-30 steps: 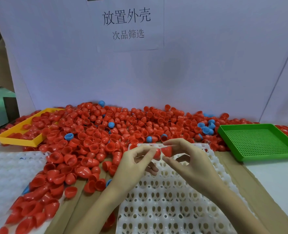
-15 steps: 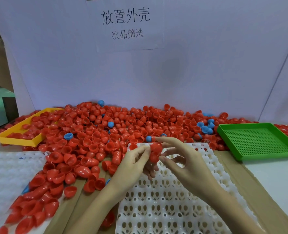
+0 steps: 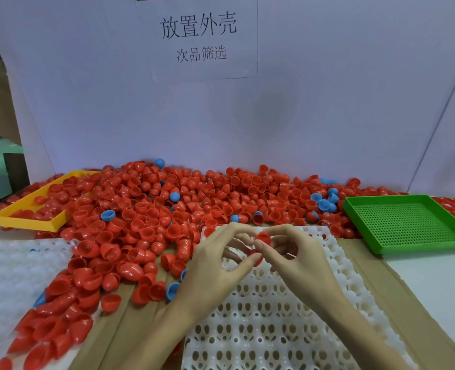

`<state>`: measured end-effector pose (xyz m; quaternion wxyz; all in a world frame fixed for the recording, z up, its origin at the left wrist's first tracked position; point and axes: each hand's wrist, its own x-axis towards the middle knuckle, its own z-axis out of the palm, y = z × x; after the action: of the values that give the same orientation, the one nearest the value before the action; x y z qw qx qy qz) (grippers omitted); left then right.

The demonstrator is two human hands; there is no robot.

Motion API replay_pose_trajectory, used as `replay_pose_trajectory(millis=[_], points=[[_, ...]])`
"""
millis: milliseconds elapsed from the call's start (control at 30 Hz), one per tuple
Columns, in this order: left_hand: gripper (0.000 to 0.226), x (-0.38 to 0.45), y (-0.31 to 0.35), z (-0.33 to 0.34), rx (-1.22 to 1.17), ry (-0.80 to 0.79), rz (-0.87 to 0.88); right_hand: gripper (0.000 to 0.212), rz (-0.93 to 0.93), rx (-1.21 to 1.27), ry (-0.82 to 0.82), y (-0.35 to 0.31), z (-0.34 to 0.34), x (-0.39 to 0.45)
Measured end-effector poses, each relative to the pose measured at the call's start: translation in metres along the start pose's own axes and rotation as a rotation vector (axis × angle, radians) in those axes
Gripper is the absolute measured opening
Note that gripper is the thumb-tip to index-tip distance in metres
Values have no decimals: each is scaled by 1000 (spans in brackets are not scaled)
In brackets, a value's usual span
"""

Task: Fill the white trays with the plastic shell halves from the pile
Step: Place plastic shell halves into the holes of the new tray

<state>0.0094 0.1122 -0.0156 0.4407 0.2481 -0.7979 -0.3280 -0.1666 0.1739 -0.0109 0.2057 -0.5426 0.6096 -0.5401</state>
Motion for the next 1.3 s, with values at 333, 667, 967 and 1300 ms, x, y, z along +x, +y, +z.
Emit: replay_pose_trajectory(millis=[333, 667, 967, 1300], points=[[25, 0, -3, -3, 49, 2, 17, 37, 28, 113, -224, -4, -1, -3], [17, 2, -7, -3, -3, -58, -152, 26, -153, -133, -38, -6, 2, -5], [18, 8, -6, -7, -419, -32, -391, 61, -278, -138, -243, -7, 4, -7], [26, 16, -20, -15, -295, 147, -338, 78, -166, -238, -432, -6, 1, -9]])
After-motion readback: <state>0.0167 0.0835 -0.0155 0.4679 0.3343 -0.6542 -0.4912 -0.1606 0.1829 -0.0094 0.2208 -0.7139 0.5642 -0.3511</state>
